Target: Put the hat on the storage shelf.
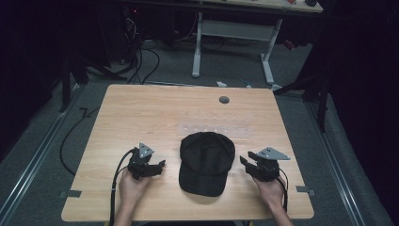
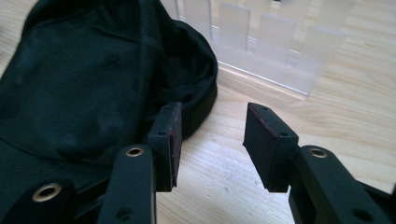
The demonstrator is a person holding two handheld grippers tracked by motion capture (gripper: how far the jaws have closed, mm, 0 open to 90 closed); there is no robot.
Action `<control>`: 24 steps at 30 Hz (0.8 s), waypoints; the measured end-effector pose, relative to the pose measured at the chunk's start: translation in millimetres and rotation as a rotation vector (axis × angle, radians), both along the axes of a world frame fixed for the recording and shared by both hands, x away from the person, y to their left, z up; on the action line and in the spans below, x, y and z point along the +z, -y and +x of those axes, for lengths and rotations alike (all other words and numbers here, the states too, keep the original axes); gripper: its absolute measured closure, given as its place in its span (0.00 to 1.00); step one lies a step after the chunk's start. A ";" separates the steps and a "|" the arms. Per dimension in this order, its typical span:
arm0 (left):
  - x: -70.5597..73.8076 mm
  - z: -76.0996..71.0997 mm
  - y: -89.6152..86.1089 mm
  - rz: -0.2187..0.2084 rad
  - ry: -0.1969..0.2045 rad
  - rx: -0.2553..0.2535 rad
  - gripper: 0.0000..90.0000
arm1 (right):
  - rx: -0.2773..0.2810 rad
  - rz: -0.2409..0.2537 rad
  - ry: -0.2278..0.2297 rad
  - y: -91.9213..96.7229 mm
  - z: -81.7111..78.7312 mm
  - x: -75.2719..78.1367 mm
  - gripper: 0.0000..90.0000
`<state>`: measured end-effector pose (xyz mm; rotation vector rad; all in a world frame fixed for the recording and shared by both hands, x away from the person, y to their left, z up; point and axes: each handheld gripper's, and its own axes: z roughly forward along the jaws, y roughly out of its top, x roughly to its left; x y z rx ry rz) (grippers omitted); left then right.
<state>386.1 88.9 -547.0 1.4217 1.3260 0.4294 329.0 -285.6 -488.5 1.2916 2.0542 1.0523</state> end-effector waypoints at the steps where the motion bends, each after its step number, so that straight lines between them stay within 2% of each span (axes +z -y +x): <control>1: 0.0 0.0 0.0 0.000 0.000 0.000 0.29 | 0.003 0.001 0.001 -1.1 0.0 0.8 0.63; 8: 0.0 0.0 0.0 -0.001 0.000 0.001 0.29 | 0.043 0.019 0.007 -9.4 2.4 6.4 0.64; 14: 0.0 0.0 0.0 -0.001 0.000 0.000 0.29 | 0.076 0.037 -0.009 -17.8 8.5 11.2 0.66; 24: 0.0 0.0 0.0 0.000 0.000 0.000 0.29 | 0.105 0.017 -0.040 -32.1 21.3 12.6 0.66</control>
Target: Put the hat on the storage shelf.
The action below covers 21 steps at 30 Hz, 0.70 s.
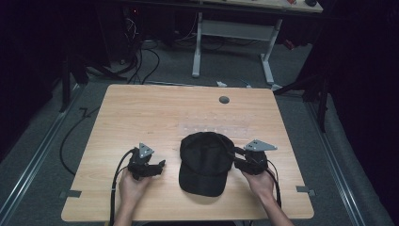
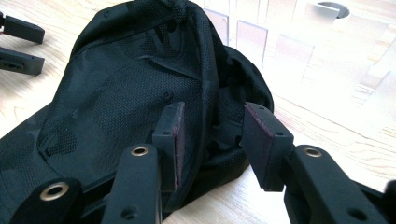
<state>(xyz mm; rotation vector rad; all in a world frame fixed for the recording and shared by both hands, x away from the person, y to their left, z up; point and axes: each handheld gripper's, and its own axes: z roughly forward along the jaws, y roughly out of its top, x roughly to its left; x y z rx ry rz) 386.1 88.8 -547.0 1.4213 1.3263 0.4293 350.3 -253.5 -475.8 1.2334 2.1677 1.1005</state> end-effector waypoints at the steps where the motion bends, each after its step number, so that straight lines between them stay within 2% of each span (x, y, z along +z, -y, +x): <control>1: 0.0 0.0 0.0 0.000 0.000 0.000 0.29 | 0.002 0.000 -0.004 -0.7 1.3 0.0 0.66; 10: 0.0 0.0 0.1 -0.001 0.000 0.001 0.29 | 0.008 0.021 -0.026 -5.6 9.9 -4.9 0.65; 14: 0.0 0.0 0.1 -0.001 0.000 0.002 0.29 | 0.015 0.029 -0.060 -5.9 15.3 -9.4 0.65; 21: 0.0 0.0 0.1 -0.001 -0.001 0.002 0.29 | 0.015 0.054 -0.092 -6.7 21.8 -15.5 0.66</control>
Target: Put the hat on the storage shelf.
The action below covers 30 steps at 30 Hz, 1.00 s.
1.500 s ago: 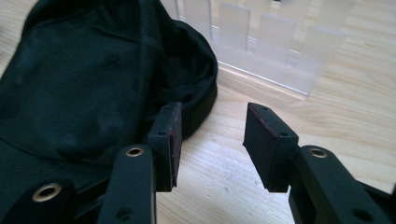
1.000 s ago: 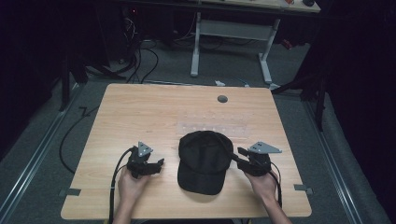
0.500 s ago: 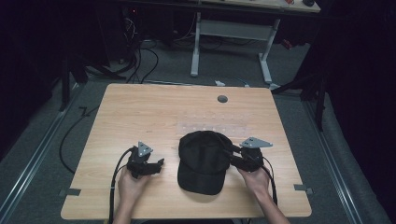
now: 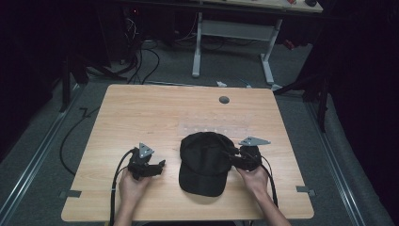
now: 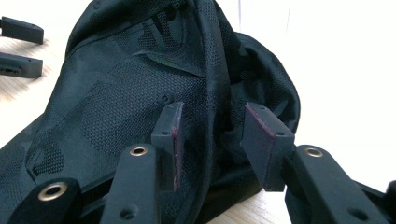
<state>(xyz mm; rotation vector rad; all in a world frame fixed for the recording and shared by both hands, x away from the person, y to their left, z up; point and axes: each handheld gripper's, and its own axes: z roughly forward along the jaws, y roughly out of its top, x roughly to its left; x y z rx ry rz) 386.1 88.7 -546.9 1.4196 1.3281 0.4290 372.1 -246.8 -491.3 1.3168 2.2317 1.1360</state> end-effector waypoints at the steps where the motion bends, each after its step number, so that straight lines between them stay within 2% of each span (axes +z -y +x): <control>1: 0.0 0.0 0.0 0.000 0.000 0.000 0.29 | -0.001 0.004 -0.006 -0.2 0.4 -0.5 0.66; 6: 0.0 0.0 0.0 0.000 0.000 0.000 0.29 | -0.001 0.041 -0.025 -0.2 3.3 -2.9 0.68; 18: 0.0 0.0 0.1 0.000 0.000 0.001 0.29 | 0.011 0.076 -0.050 -1.0 6.0 -6.5 0.79; 25: 0.0 0.0 0.0 -0.001 0.000 0.001 0.29 | -0.014 0.131 -0.082 3.8 8.4 -6.3 0.91; 30: 0.0 0.0 0.0 0.000 -0.001 0.001 0.29 | -0.013 0.136 -0.072 4.0 8.8 -6.2 0.95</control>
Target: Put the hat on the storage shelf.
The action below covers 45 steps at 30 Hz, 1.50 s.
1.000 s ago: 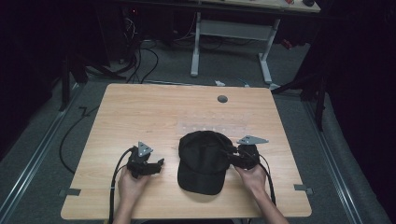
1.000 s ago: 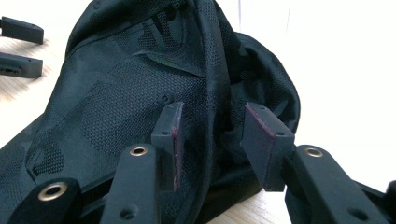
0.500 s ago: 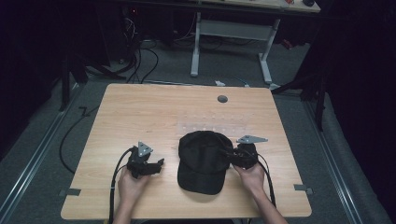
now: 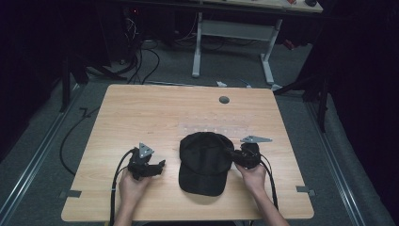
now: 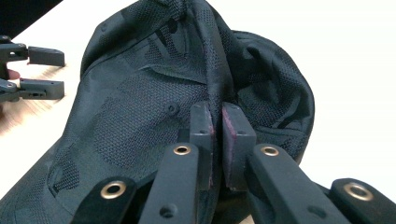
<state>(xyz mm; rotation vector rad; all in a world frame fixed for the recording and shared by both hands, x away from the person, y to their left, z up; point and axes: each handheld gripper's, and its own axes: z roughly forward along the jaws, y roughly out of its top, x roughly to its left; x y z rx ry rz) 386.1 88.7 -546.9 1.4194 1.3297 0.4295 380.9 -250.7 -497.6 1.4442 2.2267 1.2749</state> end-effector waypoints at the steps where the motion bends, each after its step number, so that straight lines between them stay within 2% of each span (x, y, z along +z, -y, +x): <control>1: 0.0 0.0 0.0 0.000 0.000 0.000 0.29 | 0.000 0.001 0.001 -0.1 0.0 0.1 0.96; 16: 0.1 0.0 -0.1 -0.001 -0.001 0.000 0.29 | 0.015 0.001 0.061 -0.7 -4.6 6.5 0.97; 19: 0.0 0.0 -0.1 -0.001 0.000 0.000 0.29 | 0.027 0.024 0.068 0.7 -6.1 9.7 0.97; 24: 0.0 0.0 -0.1 -0.001 0.000 0.000 0.29 | 0.037 0.024 0.086 1.4 -8.9 17.8 0.97; 27: 0.0 0.0 -0.1 0.000 0.000 -0.001 0.29 | 0.054 0.047 0.095 1.8 -8.4 22.1 0.97; 33: 0.1 -0.8 -1.0 -0.001 -0.003 0.002 0.29 | 0.077 0.059 0.106 1.8 -7.2 28.1 0.98; 45: -0.3 -0.3 1.2 -0.001 -0.011 -0.014 0.23 | 0.116 0.056 0.142 4.8 -7.6 45.4 0.98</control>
